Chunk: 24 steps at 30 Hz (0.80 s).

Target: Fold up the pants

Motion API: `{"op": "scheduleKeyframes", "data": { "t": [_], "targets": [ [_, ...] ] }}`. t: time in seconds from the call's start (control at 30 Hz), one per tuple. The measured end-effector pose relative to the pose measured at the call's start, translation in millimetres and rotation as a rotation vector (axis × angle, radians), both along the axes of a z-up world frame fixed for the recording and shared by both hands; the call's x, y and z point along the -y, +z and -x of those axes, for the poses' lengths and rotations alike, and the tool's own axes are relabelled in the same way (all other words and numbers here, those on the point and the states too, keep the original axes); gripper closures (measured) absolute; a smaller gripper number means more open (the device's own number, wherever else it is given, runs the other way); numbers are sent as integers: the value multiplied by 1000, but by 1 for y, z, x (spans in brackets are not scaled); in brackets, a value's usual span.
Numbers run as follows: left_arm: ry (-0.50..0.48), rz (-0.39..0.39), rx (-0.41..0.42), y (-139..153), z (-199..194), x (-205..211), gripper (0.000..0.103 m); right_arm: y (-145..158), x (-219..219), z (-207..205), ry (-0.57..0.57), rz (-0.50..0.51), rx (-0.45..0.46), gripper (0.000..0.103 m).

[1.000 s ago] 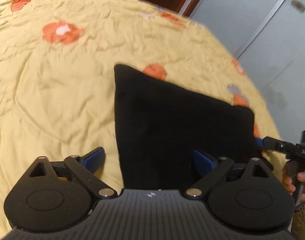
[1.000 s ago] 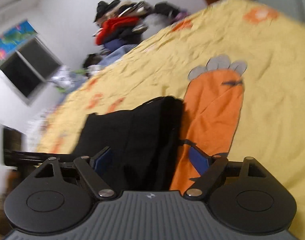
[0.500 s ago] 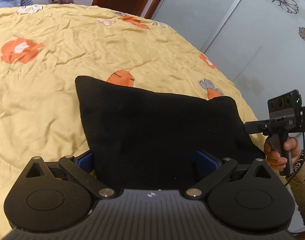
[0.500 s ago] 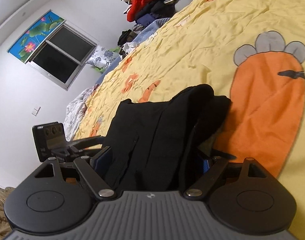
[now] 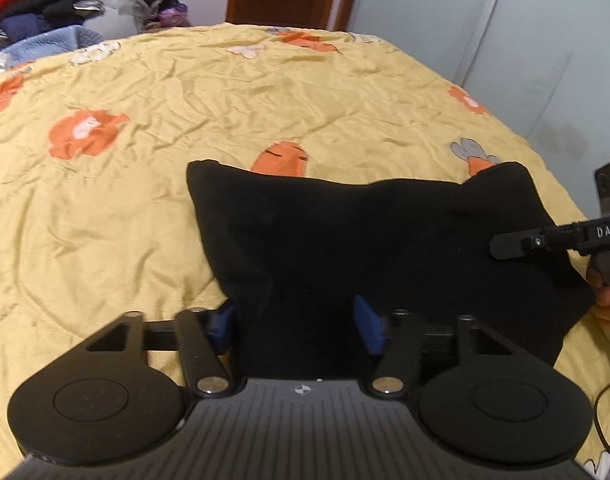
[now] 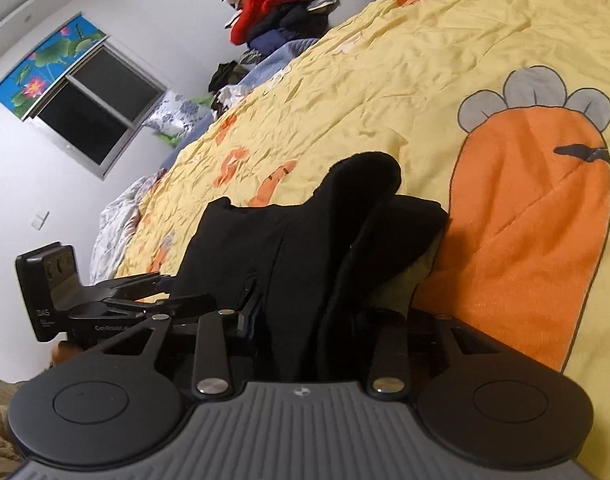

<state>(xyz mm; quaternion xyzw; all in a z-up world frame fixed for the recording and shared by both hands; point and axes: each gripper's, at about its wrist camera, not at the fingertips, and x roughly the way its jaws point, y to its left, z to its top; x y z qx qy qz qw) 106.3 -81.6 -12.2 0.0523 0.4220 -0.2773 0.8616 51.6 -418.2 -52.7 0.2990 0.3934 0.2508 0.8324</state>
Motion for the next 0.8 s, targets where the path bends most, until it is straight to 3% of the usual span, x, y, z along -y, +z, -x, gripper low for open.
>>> {"op": "scheduleKeyframes", "data": {
  "t": [0.17, 0.27, 0.57, 0.7, 0.8],
  "targets": [
    [49, -17, 24, 8, 3, -1, 77, 8, -13, 4, -34, 78, 10, 71],
    [63, -9, 27, 13, 4, -4, 83, 16, -15, 7, -38, 97, 19, 73],
    [79, 28, 77, 40, 14, -25, 86, 54, -40, 5, -9, 116, 91, 74],
    [121, -52, 187, 57, 18, -35, 86, 72, -63, -7, 38, 106, 139, 74],
    [160, -78, 220, 67, 14, -48, 87, 82, -83, -22, 74, 92, 168, 74]
  ]
}}
